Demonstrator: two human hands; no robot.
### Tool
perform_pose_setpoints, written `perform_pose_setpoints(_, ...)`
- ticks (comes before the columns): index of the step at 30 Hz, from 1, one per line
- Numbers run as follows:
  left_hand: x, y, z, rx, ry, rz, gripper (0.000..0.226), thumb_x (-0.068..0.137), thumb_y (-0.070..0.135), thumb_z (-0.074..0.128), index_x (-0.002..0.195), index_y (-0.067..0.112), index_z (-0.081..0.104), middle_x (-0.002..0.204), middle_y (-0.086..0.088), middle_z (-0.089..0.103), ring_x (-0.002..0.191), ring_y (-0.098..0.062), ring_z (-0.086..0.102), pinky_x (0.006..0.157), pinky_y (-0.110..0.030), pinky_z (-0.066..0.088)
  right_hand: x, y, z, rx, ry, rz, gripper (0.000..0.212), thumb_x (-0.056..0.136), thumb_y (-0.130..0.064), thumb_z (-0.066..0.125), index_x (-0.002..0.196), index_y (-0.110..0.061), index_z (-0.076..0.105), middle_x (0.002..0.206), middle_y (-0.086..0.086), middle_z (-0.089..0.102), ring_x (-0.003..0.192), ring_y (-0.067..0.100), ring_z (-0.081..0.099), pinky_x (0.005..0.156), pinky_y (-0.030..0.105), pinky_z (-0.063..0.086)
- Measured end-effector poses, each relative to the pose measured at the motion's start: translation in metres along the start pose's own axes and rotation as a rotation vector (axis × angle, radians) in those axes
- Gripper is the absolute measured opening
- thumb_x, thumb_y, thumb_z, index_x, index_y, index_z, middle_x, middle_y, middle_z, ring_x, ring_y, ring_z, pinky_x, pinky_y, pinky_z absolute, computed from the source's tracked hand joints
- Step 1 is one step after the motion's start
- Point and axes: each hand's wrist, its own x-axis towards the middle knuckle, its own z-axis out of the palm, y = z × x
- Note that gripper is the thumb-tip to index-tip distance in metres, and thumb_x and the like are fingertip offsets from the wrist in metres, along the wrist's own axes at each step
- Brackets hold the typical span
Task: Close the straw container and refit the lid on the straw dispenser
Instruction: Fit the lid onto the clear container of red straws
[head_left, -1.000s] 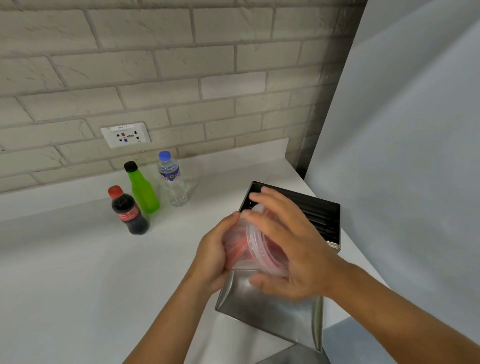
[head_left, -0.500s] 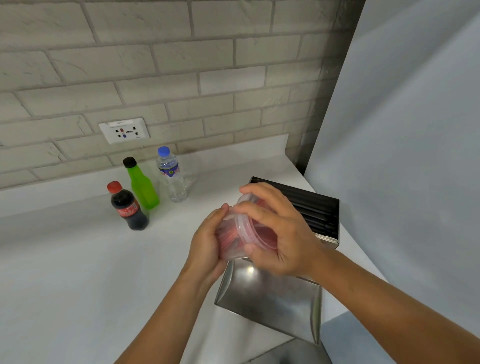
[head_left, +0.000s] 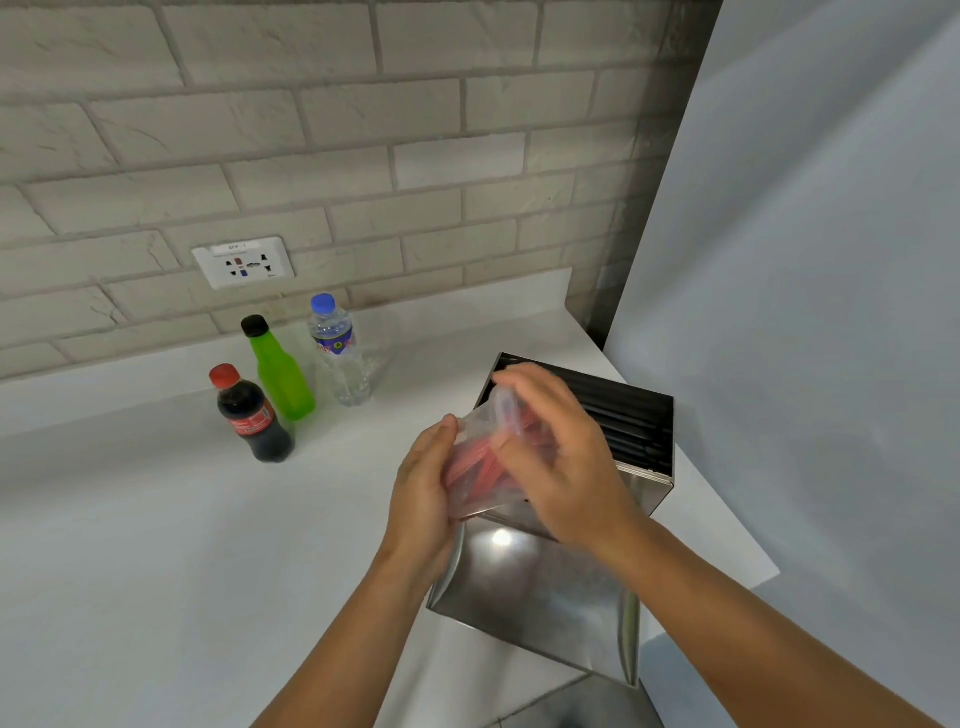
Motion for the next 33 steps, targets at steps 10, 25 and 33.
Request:
perform_pose_setpoints(10, -0.010, 0.030, -0.004, 0.126, -0.160, -0.154, 0.053, 0.101, 0.052, 0.044, 0.118, 0.016, 0.078, 0.122, -0.020, 0.075, 0.108, -0.039, 0.072, 0.090, -0.057, 0.054, 0.000, -0.020, -0.036, -0.306, -0.241, -0.397, 0.080, 0.091, -0.057, 0.060, 0.152, -0.009, 0.039, 0.162, 0.021, 0.030, 0.153, 0.034, 0.028, 0.122, 0.051, 0.029)
perform_pose_setpoints(25, -0.018, 0.013, 0.001, 0.107, -0.077, -0.127, 0.053, 0.096, 0.056, 0.051, 0.103, 0.011, 0.079, 0.091, -0.020, 0.071, 0.068, -0.029, 0.066, 0.053, -0.030, 0.046, -0.003, -0.001, -0.019, -0.101, -0.177, -0.293, 0.058, 0.081, -0.034, 0.069, 0.132, -0.008, 0.064, 0.140, 0.016, 0.049, 0.130, 0.032, 0.053, 0.102, 0.050, 0.047)
perform_pose_setpoints(33, -0.012, 0.016, -0.019, -0.001, -0.237, -0.260, 0.046, 0.088, 0.054, 0.055, 0.089, 0.018, 0.082, 0.081, -0.011, 0.064, 0.065, -0.026, 0.061, 0.048, -0.030, 0.048, 0.003, -0.005, -0.023, 0.115, -0.249, 0.102, 0.056, 0.099, -0.060, 0.045, 0.141, -0.024, 0.059, 0.138, -0.005, 0.059, 0.134, 0.013, 0.054, 0.112, 0.032, 0.044)
